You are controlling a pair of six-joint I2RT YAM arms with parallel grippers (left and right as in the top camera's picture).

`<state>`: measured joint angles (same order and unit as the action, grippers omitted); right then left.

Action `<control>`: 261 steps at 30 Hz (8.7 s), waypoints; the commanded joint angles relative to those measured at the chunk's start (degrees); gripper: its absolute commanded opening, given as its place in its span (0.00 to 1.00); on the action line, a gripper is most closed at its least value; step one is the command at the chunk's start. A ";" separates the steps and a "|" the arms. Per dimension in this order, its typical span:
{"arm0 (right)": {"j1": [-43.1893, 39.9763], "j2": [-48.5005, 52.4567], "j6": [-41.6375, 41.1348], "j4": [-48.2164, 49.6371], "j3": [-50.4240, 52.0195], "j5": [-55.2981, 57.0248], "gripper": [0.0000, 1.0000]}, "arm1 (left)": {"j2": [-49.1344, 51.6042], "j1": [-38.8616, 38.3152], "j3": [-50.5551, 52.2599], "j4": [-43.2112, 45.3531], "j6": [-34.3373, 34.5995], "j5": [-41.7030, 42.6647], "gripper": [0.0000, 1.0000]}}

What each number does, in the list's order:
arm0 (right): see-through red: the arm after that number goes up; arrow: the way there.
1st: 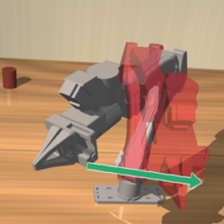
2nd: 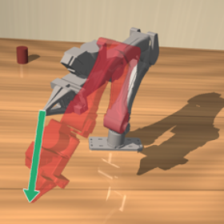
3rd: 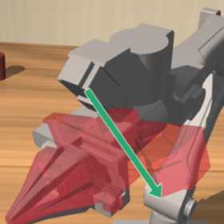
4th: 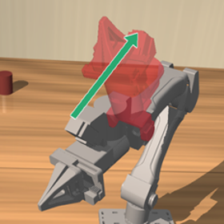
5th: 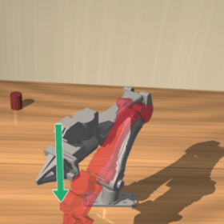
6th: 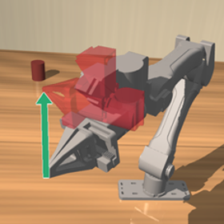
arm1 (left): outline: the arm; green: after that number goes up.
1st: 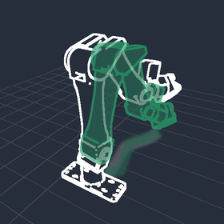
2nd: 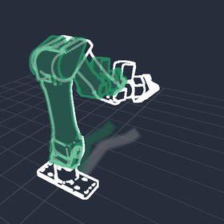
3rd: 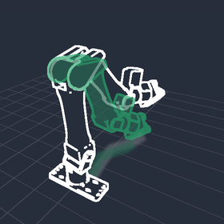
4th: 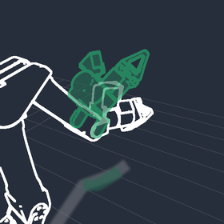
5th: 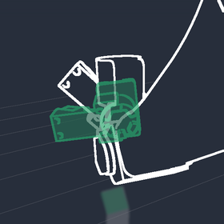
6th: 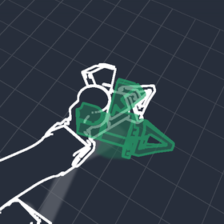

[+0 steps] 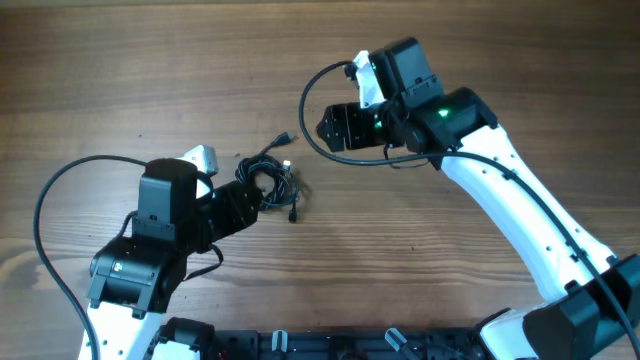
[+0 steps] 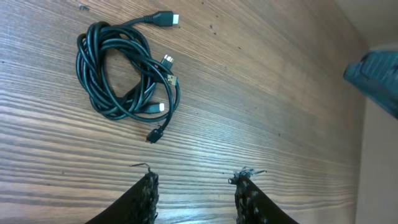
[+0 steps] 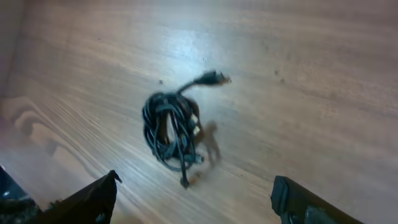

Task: Untangle cables

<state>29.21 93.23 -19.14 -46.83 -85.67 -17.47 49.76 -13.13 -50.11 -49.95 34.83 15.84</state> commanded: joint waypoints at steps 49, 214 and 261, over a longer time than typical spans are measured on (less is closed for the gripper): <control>-0.17 11.82 6.97 8.98 0.39 -18.49 0.04 | 16.44 -0.22 -0.15 16.72 12.20 -7.98 0.49; -7.67 2.23 -1.88 -7.48 -1.97 5.66 0.68 | 47.80 -9.38 2.78 12.04 5.05 -16.13 0.04; 2.95 -3.43 -8.39 5.81 -2.08 7.37 0.48 | 37.03 -2.08 -13.29 14.21 12.17 5.70 0.04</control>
<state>30.57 90.94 -19.88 -40.99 -86.70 -22.76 87.15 -13.34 -62.78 -36.45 44.64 27.77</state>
